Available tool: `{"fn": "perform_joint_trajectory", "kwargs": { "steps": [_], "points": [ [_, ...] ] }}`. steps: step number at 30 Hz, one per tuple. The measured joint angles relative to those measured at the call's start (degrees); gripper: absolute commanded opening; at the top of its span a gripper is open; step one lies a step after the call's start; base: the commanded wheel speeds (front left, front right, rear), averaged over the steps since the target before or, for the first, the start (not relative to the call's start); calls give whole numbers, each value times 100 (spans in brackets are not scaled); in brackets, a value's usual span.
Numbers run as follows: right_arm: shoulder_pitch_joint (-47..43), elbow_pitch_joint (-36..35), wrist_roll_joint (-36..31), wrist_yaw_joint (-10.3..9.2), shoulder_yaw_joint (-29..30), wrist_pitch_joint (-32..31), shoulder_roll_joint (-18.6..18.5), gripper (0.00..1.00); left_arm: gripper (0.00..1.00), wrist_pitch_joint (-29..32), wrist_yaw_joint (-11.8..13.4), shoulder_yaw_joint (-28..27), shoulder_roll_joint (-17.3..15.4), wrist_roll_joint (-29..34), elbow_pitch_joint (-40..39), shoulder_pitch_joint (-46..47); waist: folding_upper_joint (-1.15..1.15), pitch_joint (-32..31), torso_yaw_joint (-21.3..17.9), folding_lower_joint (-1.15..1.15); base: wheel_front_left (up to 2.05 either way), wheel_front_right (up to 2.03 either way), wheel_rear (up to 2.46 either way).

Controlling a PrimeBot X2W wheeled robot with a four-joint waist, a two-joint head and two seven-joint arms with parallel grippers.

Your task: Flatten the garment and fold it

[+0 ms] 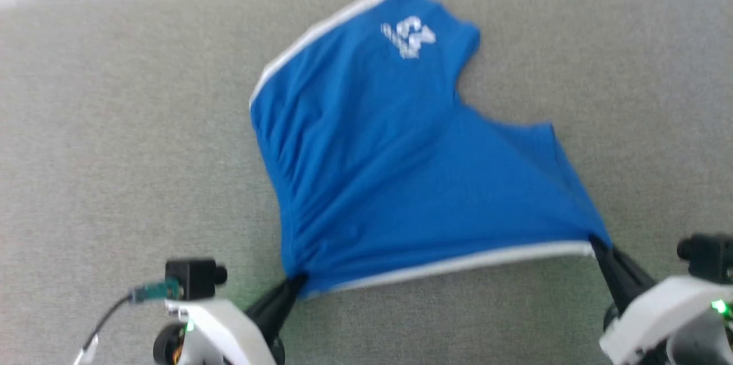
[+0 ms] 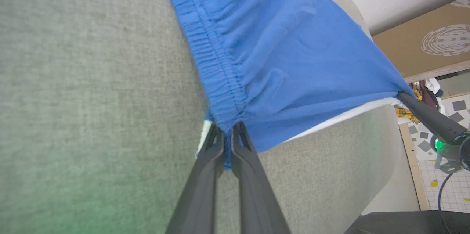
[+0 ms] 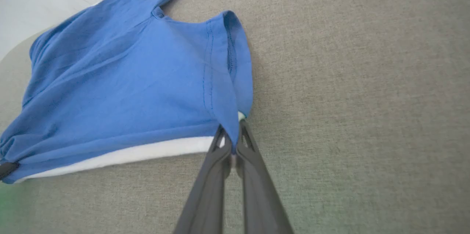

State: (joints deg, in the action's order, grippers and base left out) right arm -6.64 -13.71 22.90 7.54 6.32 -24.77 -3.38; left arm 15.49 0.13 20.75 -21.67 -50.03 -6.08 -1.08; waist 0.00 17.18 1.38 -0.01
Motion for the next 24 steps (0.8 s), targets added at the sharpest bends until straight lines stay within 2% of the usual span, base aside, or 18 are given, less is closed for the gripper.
{"fn": "perform_joint_trajectory", "kwargs": {
  "steps": [9,14,24],
  "points": [
    [-778,-754,190,0,76,-737,5,0,0,175,152,52,-233,-94,-488,-737,0,-516,72,0,0,0,0],
    [-1171,-1091,259,-1,-4,-1057,12,0,0,274,156,76,-305,-264,-839,-1074,0,-658,106,0,0,0,0],
    [-1108,-1255,249,-1,56,-880,31,0,0,73,238,47,-189,-218,-1140,-1034,0,-573,162,1,0,0,0]
  ]
}}
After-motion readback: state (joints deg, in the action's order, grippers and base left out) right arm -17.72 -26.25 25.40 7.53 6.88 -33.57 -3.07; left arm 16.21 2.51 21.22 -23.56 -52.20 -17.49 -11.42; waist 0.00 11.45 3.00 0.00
